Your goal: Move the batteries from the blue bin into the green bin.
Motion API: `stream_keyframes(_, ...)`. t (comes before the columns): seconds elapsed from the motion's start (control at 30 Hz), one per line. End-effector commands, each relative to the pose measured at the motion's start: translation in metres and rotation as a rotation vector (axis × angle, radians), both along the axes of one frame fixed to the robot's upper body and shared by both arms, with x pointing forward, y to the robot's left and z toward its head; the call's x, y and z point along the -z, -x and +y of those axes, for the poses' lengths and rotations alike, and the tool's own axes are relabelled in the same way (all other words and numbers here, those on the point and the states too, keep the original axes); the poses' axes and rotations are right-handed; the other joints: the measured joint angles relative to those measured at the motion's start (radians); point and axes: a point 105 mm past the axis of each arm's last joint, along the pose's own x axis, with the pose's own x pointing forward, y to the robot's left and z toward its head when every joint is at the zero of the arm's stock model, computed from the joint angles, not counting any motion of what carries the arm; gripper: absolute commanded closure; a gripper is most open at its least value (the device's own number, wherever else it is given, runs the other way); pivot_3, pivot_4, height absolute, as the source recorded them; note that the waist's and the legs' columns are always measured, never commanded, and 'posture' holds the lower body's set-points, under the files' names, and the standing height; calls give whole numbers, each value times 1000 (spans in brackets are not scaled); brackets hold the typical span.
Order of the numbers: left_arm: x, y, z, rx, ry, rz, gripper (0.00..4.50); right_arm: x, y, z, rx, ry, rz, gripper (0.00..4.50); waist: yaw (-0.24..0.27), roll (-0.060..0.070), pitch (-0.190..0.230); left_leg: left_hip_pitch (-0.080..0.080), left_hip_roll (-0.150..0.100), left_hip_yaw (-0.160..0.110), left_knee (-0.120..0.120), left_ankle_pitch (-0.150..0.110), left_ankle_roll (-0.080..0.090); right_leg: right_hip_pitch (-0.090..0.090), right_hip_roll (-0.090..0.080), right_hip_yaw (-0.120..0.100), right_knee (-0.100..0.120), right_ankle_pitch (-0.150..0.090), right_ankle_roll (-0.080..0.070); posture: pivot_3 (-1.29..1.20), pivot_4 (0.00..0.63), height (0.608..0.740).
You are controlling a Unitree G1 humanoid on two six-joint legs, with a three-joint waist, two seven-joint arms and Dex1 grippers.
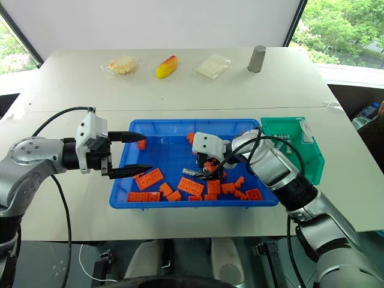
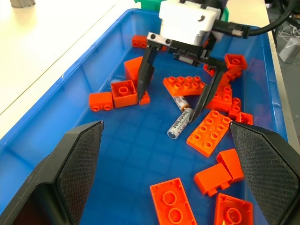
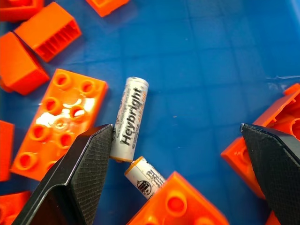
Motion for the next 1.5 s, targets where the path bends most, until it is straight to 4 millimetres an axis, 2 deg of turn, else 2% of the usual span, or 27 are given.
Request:
stream_keyframes(0.03, -8, 3, 2, 2, -12, -37, 0, -4, 7, 3, -48, -7, -1, 818, 0, 0, 0, 0, 0, 0, 0, 0, 0, 0, 0, 0, 0, 0, 0, 0, 150, 740)
stream_keyframes(0.17, -8, 3, 5, -5, -18, -38, 0, -4, 13, 2, -60, -9, 4, 2885, 0, 0, 0, 0, 0, 0, 0, 0, 0, 0, 0, 0, 0, 0, 0, 0, 150, 740)
stream_keyframes(0.4, -8, 1, 4, -3, -19, -40, 0, -1, 11, 1, -51, -3, 1, 2885, -1, 0, 0, 0, 0, 0, 0, 0, 0, 0, 0, 0, 0, 0, 0, 0, 150, 740)
stream_keyframes(0.5, -8, 1, 3, 5, -18, -39, 0, 2, 12, -1, -55, 0, 12, 3815, -1, 0, 0, 0, 0, 0, 0, 0, 0, 0, 0, -1, 0, 0, 0, 0, 150, 740)
stream_keyframes(0.53, -8, 1, 2, 9, -17, -39, 0, 3, 12, -1, -57, 1, 13, 4302, 0, 0, 0, 0, 0, 0, 0, 0, 0, 0, 0, -1, 0, 0, 0, 0, 150, 740)
stream_keyframes(0.57, -8, 1, 2, 12, -17, -37, 0, 3, 12, -1, -57, 1, 12, 4496, 0, 0, 0, 0, 0, 0, 0, 0, 0, 0, 0, -1, 0, 0, 0, 0, 150, 740)
stream_keyframes(0.73, -5, 2, -1, 28, -16, -31, 0, -8, 16, 1, -47, -48, 43, 4488, 0, 0, 0, 0, 0, 0, 0, 0, 0, 0, 0, -1, 0, 0, 0, 0, 150, 740)
stream_keyframes(0.83, -4, 2, -3, 34, -12, -28, 0, -36, 15, -10, -16, -98, 35, 4488, 1, 0, 0, 0, 0, 0, 0, 0, 0, 0, 0, -1, 0, 0, 0, 0, 150, 740)
stream_keyframes(0.97, -2, 2, -4, 40, -9, -24, 0, -89, 6, -53, 123, -156, -16, 4488, 8, 0, 0, 0, 0, 0, 1, 0, 0, 0, -1, 0, 0, 0, 0, 0, 150, 740)
stream_keyframes(1.07, -1, 1, -5, 43, -6, -25, 0, -111, -2, -105, 275, -121, -66, 4488, 22, 0, 0, 0, 0, 0, 0, 0, 0, 0, -1, 0, -1, -1, -1, 0, 150, 740)
stream_keyframes(1.17, 0, 0, -5, 47, -3, -26, 0, -117, -5, -157, 420, -41, -112, 4488, 27, -1, 0, 0, 0, 1, 0, 0, 0, 1, -1, -2, -3, -1, -2, 0, 150, 740)
stream_keyframes(1.23, 1, -1, -6, 52, -2, -26, 0, -117, -6, -177, 477, -16, -122, 4488, 24, -1, 0, 0, 0, 2, -1, 0, 0, 1, -1, -1, -5, -1, -2, 0, 150, 740)
stream_keyframes(1.43, 0, -6, -11, 72, 4, -37, 0, -101, -7, -198, 556, 19, -114, 4488, 15, -1, 0, 1, 0, 2, -1, 0, 0, 1, 0, 1, -4, 0, -1, 0, 150, 740)
stream_keyframes(1.47, 0, -6, -12, 74, 4, -39, 0, -99, -9, -201, 574, 31, -122, 3414, 16, -1, 0, 1, 0, 2, -1, 0, 0, 1, 1, 1, -4, 0, -1, 0, 150, 740)
stream_keyframes(1.5, 0, -7, -12, 74, 4, -39, 0, -99, -11, -205, 590, 39, -132, 3052, 17, -1, 0, 1, 0, 2, -1, 0, 0, 1, 0, 1, -4, 0, -1, 0, 150, 740)
